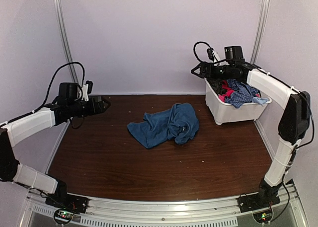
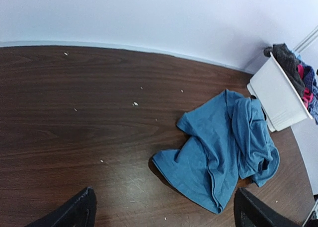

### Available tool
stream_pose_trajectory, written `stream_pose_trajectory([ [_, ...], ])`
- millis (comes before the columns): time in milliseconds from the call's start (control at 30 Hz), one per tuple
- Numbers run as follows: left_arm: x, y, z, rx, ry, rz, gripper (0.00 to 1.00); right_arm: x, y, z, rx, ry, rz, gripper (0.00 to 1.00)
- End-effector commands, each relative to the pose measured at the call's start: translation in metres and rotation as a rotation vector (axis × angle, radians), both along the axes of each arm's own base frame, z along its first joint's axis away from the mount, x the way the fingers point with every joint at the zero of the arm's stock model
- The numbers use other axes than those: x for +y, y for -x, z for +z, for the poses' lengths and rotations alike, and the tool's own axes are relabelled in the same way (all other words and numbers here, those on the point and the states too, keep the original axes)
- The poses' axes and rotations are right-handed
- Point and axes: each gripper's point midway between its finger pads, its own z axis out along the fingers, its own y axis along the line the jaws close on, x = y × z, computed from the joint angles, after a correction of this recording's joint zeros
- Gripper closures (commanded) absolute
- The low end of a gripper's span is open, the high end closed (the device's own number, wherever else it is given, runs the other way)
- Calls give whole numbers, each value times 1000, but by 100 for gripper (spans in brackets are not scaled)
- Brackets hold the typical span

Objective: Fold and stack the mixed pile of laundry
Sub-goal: Place the crumpled T-shirt at the center of the board, then pick up the crumpled T-shirt from the center of the board.

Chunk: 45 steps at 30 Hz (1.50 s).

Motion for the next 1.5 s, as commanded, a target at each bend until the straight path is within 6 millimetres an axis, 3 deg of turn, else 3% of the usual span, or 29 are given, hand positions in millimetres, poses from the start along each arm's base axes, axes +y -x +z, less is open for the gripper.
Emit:
stream_pose_trajectory([
  [0, -44, -2, -29, 31, -74, -154, 2, 32, 44, -22, -15, 127, 109, 5],
  [267, -147, 2, -80, 108, -170, -379, 5, 90, 97, -147, 178, 265, 247, 18],
  [367, -181, 1, -97, 126, -160, -443, 10, 99, 102, -176, 215, 328, 242, 18],
  [600, -223, 1, -154, 226, -139, -502, 24, 79, 90, -226, 273, 486, 151, 19],
  [733, -221, -2, -179, 282, -168, -466, 42, 63, 95, -247, 308, 570, 127, 42],
  [800, -213, -4, -180, 288, -194, -439, 57, 55, 93, -241, 293, 598, 98, 59],
  [867, -198, -9, -167, 263, -213, -389, 74, 46, 88, -226, 264, 606, 65, 77],
  [933, -177, -13, -137, 210, -194, -334, 88, 37, 81, -203, 228, 590, 31, 97],
  [967, -162, -16, -122, 188, -186, -297, 96, 30, 77, -189, 208, 573, 8, 100],
  [1000, -146, -16, -109, 170, -179, -261, 100, 24, 73, -174, 186, 554, -9, 100],
  [1133, -91, -15, -42, 67, -182, -153, 100, 2, 64, -113, 113, 435, -39, 100],
  [1267, -46, 1, 18, -35, -281, -44, 100, -1, 75, -52, 7, 322, 5, 100],
  [1333, -23, 9, 39, -70, -283, 21, 100, -6, 76, -37, -19, 288, 8, 100],
  [1467, 20, 30, 60, -89, -313, 165, 100, -21, 78, -49, 17, 269, -5, 100],
])
